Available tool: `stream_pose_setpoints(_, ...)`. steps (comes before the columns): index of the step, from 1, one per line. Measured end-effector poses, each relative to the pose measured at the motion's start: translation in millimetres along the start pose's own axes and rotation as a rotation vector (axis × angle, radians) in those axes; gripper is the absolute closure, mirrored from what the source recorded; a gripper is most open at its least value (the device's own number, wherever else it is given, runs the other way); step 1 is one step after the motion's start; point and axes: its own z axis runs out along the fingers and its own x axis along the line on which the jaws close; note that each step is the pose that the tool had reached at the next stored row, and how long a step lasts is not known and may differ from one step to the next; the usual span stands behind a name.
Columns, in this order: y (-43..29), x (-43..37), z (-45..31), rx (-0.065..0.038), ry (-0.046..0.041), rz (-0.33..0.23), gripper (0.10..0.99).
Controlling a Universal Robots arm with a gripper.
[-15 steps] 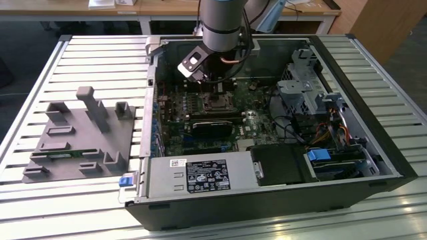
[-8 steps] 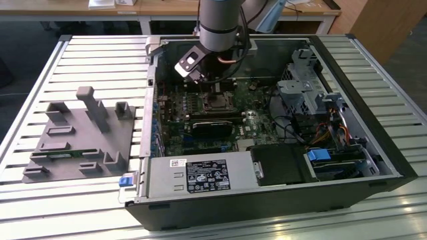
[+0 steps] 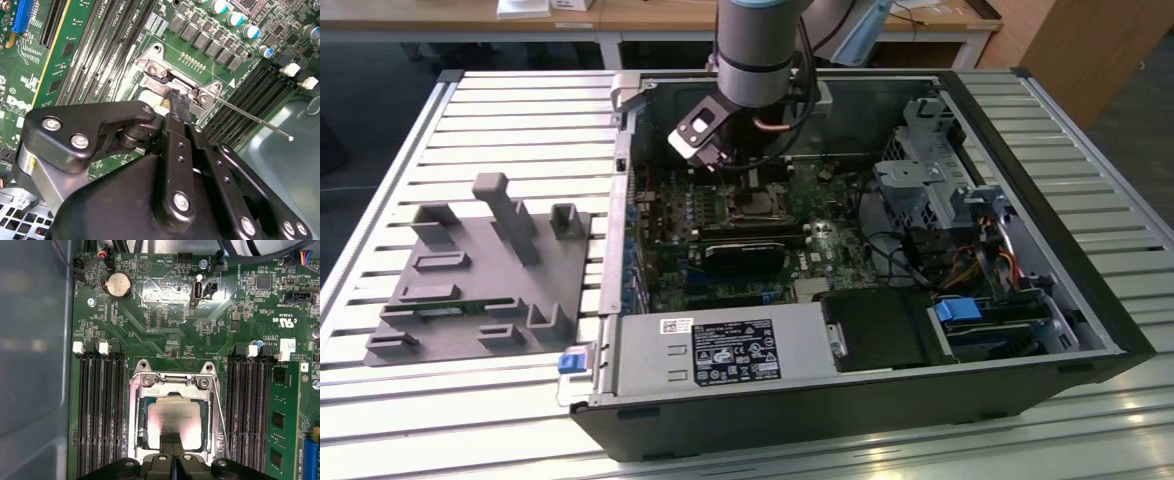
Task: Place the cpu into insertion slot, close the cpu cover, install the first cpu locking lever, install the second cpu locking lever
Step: 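Close the cpu cover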
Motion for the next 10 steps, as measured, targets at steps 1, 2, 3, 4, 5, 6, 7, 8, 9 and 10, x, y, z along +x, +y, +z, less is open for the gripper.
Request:
stream_pose_setpoints(1,0.0,0.0,0.4,0.000,-0.0001,0.000,0.980)
stream_pose_setpoints(2,0.0,-0.1,0.7,0.000,-0.0001,0.000,0.980)
stream_pose_setpoints(3,0.0,0.0,1.1,0.000,-0.0001,0.000,0.980)
stream_pose_setpoints(4,0.1,-0.1,1.4,0.000,-0.0002,0.000,0.980)
stream_pose_setpoints(5,0.4,-0.1,1.8,0.000,-0.0005,0.000,0.980)
stream_pose_setpoints(6,0.9,-0.2,2.3,0.001,-0.0008,0.000,0.980)
stream_pose_setpoints(7,1.8,-0.2,2.7,0.001,-0.0011,0.000,0.980)
stream_pose_setpoints(8,3.4,-0.1,3.1,0.001,-0.0011,0.000,0.980)
stream_pose_setpoints(9,5.4,0.1,3.5,0.001,-0.0007,0.000,0.980)
stream_pose_setpoints(10,7.0,0.2,3.8,0.000,-0.0003,0.000,0.980)
